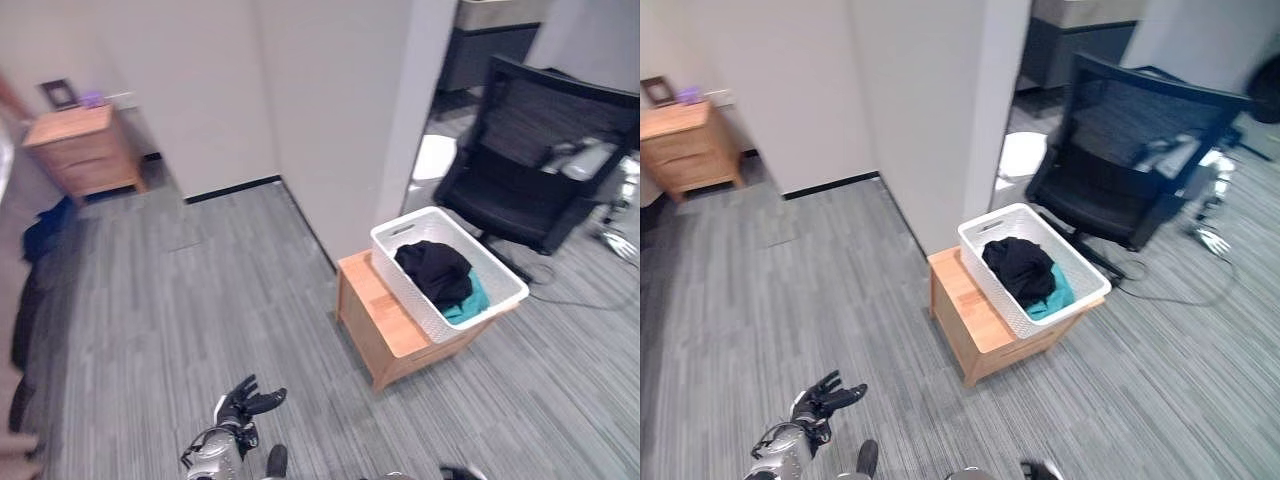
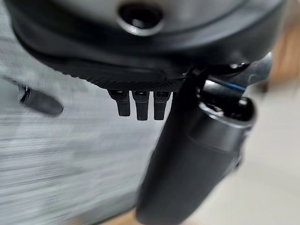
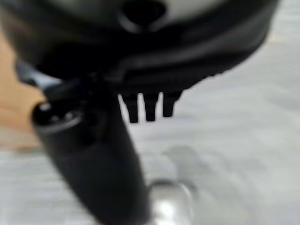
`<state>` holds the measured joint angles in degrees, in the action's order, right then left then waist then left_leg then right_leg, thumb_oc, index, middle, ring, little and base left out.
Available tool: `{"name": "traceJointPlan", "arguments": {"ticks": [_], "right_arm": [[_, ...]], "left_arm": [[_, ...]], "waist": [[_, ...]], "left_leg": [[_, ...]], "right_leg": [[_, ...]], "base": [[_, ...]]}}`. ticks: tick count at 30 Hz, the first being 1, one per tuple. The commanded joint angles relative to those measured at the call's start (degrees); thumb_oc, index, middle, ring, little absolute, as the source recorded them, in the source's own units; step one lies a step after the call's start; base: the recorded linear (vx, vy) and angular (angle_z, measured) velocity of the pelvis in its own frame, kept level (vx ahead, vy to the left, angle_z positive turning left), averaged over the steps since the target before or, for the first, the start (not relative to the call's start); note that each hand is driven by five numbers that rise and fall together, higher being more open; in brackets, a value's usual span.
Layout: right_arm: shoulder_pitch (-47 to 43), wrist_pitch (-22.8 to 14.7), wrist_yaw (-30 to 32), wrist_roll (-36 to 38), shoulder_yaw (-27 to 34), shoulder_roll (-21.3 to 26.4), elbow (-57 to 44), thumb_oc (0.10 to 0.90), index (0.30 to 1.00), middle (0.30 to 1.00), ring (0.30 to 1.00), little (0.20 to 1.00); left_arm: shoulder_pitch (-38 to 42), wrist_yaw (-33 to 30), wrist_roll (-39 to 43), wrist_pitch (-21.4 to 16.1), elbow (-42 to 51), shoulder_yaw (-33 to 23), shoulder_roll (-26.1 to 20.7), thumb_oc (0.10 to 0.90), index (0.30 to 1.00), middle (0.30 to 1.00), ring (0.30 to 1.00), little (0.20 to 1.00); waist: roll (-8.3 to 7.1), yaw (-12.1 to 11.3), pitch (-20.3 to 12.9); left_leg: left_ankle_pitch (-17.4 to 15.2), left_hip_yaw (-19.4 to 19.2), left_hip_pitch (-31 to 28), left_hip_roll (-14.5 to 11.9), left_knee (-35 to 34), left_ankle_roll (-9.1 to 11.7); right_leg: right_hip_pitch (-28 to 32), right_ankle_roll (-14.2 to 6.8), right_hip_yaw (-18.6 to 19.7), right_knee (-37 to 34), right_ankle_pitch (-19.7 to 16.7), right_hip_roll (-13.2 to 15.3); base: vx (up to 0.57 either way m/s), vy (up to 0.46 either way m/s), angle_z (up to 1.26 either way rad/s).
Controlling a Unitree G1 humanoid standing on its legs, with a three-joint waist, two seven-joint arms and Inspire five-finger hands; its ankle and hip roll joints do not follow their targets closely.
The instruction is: Pick up bed clothes into laundry basket.
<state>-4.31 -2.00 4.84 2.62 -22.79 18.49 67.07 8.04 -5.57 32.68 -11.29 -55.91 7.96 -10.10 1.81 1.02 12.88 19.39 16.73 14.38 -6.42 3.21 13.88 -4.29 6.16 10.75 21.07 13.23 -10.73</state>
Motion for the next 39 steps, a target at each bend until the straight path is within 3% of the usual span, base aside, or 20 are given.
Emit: {"name": "traceJointPlan", "arguments": {"ticks": [1, 2, 3, 4, 5, 7, 8, 11, 13, 17, 18, 20, 21, 22, 23, 25, 27, 29, 35, 39], "right_arm": [[0.07, -1.91, 0.14, -2.36, -0.74, 0.31, -0.6, 0.8, 0.9, 0.9, 0.9, 0.9], [0.0, -1.78, 0.11, -2.87, -0.74, 0.48, -0.33, 0.8, 0.9, 0.9, 0.9, 0.9], [0.68, -1.64, 0.58, -1.25, 1.5, 0.55, 0.38, 0.8, 0.9, 0.9, 0.9, 0.9], [0.67, -1.64, 0.58, -1.25, 1.5, 0.54, 0.38, 0.8, 0.9, 0.9, 0.9, 0.9], [1.29, -1.66, 1.02, 1.04, 3.9, 0.27, 1.31, 0.8, 0.9, 0.9, 0.9, 0.9], [3.15, -2.21, 2.1, 6.05, 8.4, -0.84, 3.28, 0.8, 0.9, 0.9, 0.9, 0.9], [3.18, -2.24, 2.1, 6.06, 8.39, -0.78, 3.29, 0.8, 0.9, 0.9, 0.9, 0.9], [7.08, -3.16, 2.64, 8.18, 10.6, -2.0, 0.81, 0.8, 0.9, 0.9, 0.9, 0.9], [8.72, -3.59, 2.6, 9.14, 11.75, -2.23, -0.88, 0.8, 0.9, 0.9, 0.9, 0.9], [7.88, -3.57, 2.78, 8.05, 11.96, -1.59, -1.69, 0.8, 0.9, 0.9, 0.9, 0.9], [7.01, -3.05, 3.07, 5.43, 11.25, -0.87, -3.64, 0.8, 0.9, 0.9, 0.9, 0.9], [6.2, -2.87, 3.14, 5.13, 11.15, -0.87, -4.12, 0.8, 0.9, 0.9, 0.9, 0.9], [5.43, -2.76, 3.05, 4.92, 10.62, -0.93, -4.74, 0.8, 0.9, 0.9, 0.9, 0.9], [4.94, -2.74, 2.56, 4.56, 9.66, -1.0, -5.71, 0.8, 0.9, 0.9, 0.9, 0.9], [5.85, -2.83, 1.97, 3.64, 8.58, -0.64, -7.78, 0.8, 0.9, 0.9, 0.9, 0.9], [6.64, -2.78, 1.94, 2.95, 8.71, -0.62, -6.87, 0.8, 0.9, 0.9, 0.9, 0.9], [7.12, -2.75, 1.82, 1.68, 8.26, -0.65, -5.56, 0.8, 0.9, 0.9, 0.9, 0.9], [7.04, -2.37, 1.2, -0.37, 6.11, -1.14, -2.37, 0.8, 0.9, 0.9, 0.9, 0.9], [4.98, -3.11, 1.3, 3.52, 6.11, -2.28, -1.04, 0.8, 0.9, 0.9, 0.9, 0.9], [3.94, -2.96, 1.08, 4.88, 6.76, -3.39, 2.13, 0.8, 0.9, 0.9, 0.9, 0.9]], "left_arm": [[-3.36, -1.21, 3.05, 0.25, -5.29, -4.9, -2.26, 0.8, 0.9, 0.9, 0.9, 0.9], [-4.36, -0.65, 2.51, 0.76, -6.83, -5.53, -2.01, 0.8, 0.9, 0.9, 0.9, 0.9], [-5.72, -0.44, 0.96, 1.58, -9.88, -6.03, -1.88, 0.8, 0.9, 0.9, 0.9, 0.9], [-5.71, -0.43, 0.96, 1.57, -9.9, -6.03, -1.89, 0.8, 0.9, 0.9, 0.9, 0.9], [-6.19, -0.25, 0.02, 2.23, -11.39, -6.43, -1.78, 0.8, 0.9, 0.9, 0.9, 0.9], [-5.19, 0.05, -2.3, 3.66, -14.69, -7.03, -2.0, 0.8, 0.9, 0.9, 0.9, 0.9], [-5.17, 0.06, -2.31, 3.64, -14.75, -7.02, -1.93, 0.8, 0.9, 0.9, 0.9, 0.9], [-2.86, 0.61, -6.02, 4.65, -15.97, -6.21, -1.09, 0.8, 0.9, 0.9, 0.9, 0.9], [-2.65, 1.33, -7.48, 4.73, -15.41, -4.99, -0.47, 0.8, 0.9, 0.9, 0.9, 0.9], [-3.39, 2.36, -9.1, 4.5, -14.31, -3.26, 0.28, 0.8, 0.9, 0.9, 0.9, 0.9], [-3.63, 2.47, -12.32, 5.15, -14.58, -2.15, -0.59, 0.8, 0.9, 0.9, 0.9, 0.9], [-3.28, 2.51, -13.85, 5.28, -14.84, -1.72, -1.27, 0.8, 0.9, 0.9, 0.9, 0.9], [-2.78, 2.19, -15.43, 5.09, -15.47, -1.09, -2.03, 0.8, 0.9, 0.9, 0.9, 0.9], [-2.69, 2.0, -16.2, 4.8, -16.02, -0.88, -3.0, 0.8, 0.9, 0.9, 0.9, 0.9], [-3.71, 2.04, -15.4, 4.34, -15.82, -1.22, -4.15, 0.8, 0.9, 0.9, 0.9, 0.9], [-3.8, 2.2, -15.4, 4.19, -15.59, -1.46, -4.71, 0.8, 0.9, 0.9, 0.9, 0.9], [-4.34, 2.27, -16.86, 4.37, -15.9, -1.31, -5.24, 0.8, 0.9, 0.9, 0.9, 0.9], [-4.49, 1.63, -17.71, 4.74, -16.64, -2.09, -6.21, 0.8, 0.9, 0.9, 0.9, 0.9], [-6.09, 2.31, -11.09, 4.13, -16.38, -3.54, -1.7, 0.8, 0.9, 0.9, 0.9, 0.9], [-7.34, 1.53, -11.66, 4.43, -19.07, -3.45, 0.52, 0.8, 0.9, 0.9, 0.9, 0.9]], "waist": [[-7.4, 0.55, -1.01], [-8.01, 0.71, -1.16], [-8.74, 1.88, -1.8], [-8.7, 1.95, -1.92], [-8.38, 2.71, -2.27], [-5.94, 5.32, -4.07], [-5.74, 5.72, -3.9], [-2.97, 10.12, -6.31], [-1.69, 11.23, -6.2], [-0.72, 11.02, -5.37], [-0.69, 9.64, -3.84], [-1.07, 9.52, -2.77], [-1.45, 10.54, -1.63], [-2.34, 11.73, -1.31], [-1.28, 12.92, -1.18], [-0.77, 12.47, -1.04], [-0.16, 11.42, -1.71], [-0.49, 9.21, -3.83], [-3.41, 5.44, -6.48], [-4.05, 4.1, -7.56]], "left_leg": [[-14.32, -17.48, -4.91, -2.66, 6.97, -8.36], [-15.71, -20.34, -5.14, -3.08, 11.78, -8.58], [-17.14, -27.96, -7.81, -5.08, 19.92, -9.2], [-17.12, -27.87, -7.58, -5.12, 20.01, -9.19], [-17.77, -30.78, -9.78, -6.22, 22.8, -9.23], [-19.84, -36.87, -19.98, -8.6, 21.8, -7.4], [-20.02, -36.38, -20.01, -8.77, 21.93, -7.29], [-20.54, -45.42, -27.18, -9.58, 14.03, -4.54], [-21.19, -46.36, -27.19, -8.41, 10.53, -3.84], [-25.58, -44.77, -26.69, -3.6, -0.43, -6.59], [-26.35, -42.09, -26.54, -0.85, -4.28, -8.66], [-26.73, -40.7, -26.17, 0.05, -4.37, -9.39], [-27.25, -38.48, -25.76, 0.44, -3.7, -10.11], [-26.26, -36.73, -24.2, 0.96, -3.29, -10.83], [-24.55, -31.43, -22.45, 1.06, -4.46, -11.24], [-23.56, -29.42, -22.04, 1.45, -5.17, -11.35], [-22.56, -28.51, -21.83, 1.91, -6.77, -11.97], [-21.65, -27.24, -20.79, 3.15, -7.53, -12.16], [-20.36, -25.37, -20.37, 3.44, -7.29, -11.25], [-20.1, -24.46, -21.25, 3.87, -8.16, -11.59]], "right_leg": [[8.15, -8.84, -1.28, -13.19, -4.9, 9.84], [7.64, -8.48, -3.82, -14.23, -6.01, 10.4], [6.51, -7.55, -9.2, -15.84, -7.57, 11.32], [6.39, -7.54, -9.26, -15.89, -7.66, 11.27], [5.9, -7.05, -12.83, -16.61, -7.77, 11.36], [3.79, -6.66, -23.29, -18.24, -7.03, 11.12], [4.13, -6.68, -23.75, -18.21, -6.82, 11.02], [1.08, -6.89, -37.09, -17.9, -7.73, 15.04], [-0.63, -7.6, -41.01, -17.49, -9.31, 17.57], [-2.6, -11.26, -44.02, -17.13, -14.63, 22.25], [-4.94, -13.5, -42.94, -13.63, -17.02, 25.24], [-5.95, -14.71, -40.44, -11.87, -18.12, 26.4], [-7.28, -16.73, -32.6, -10.6, -19.63, 26.93], [-8.56, -17.11, -21.14, -9.74, -21.19, 25.38], [-7.33, -18.08, -3.73, -5.86, -18.8, 19.89], [-5.12, -17.39, -2.06, -5.05, -17.01, 18.74], [-2.6, -15.68, -4.0, -4.93, -14.22, 18.05], [0.48, -13.77, -6.73, -11.56, -10.06, 15.07], [6.64, -12.78, -8.22, -21.8, -12.02, 13.77], [7.92, -12.71, -9.04, -22.92, -12.55, 14.15]], "base": [[-0.47, -0.275, 1.69], [-0.58, -0.312, 0.65], [-0.42, -0.211, 1.27], [-0.4, -0.189, 1.75], [-0.24, -0.107, 2.39], [-0.28, -0.09, 2.01], [-0.21, -0.012, 2.61], [-0.27, 0.124, 3.32], [-0.33, 0.29, 3.1], [-0.22, 0.346, 1.86], [-0.22, 0.443, 1.02], [-0.13, 0.234, 0.57], [-0.17, 0.081, 0.64], [-0.21, 0.219, 1.07], [-0.15, 0.158, 1.29], [-0.07, 0.179, 1.65], [-0.11, 0.163, 1.1], [-0.1, 0.063, 0.14], [-0.01, -0.077, 0.36], [0.02, -0.008, 0.08]]}}
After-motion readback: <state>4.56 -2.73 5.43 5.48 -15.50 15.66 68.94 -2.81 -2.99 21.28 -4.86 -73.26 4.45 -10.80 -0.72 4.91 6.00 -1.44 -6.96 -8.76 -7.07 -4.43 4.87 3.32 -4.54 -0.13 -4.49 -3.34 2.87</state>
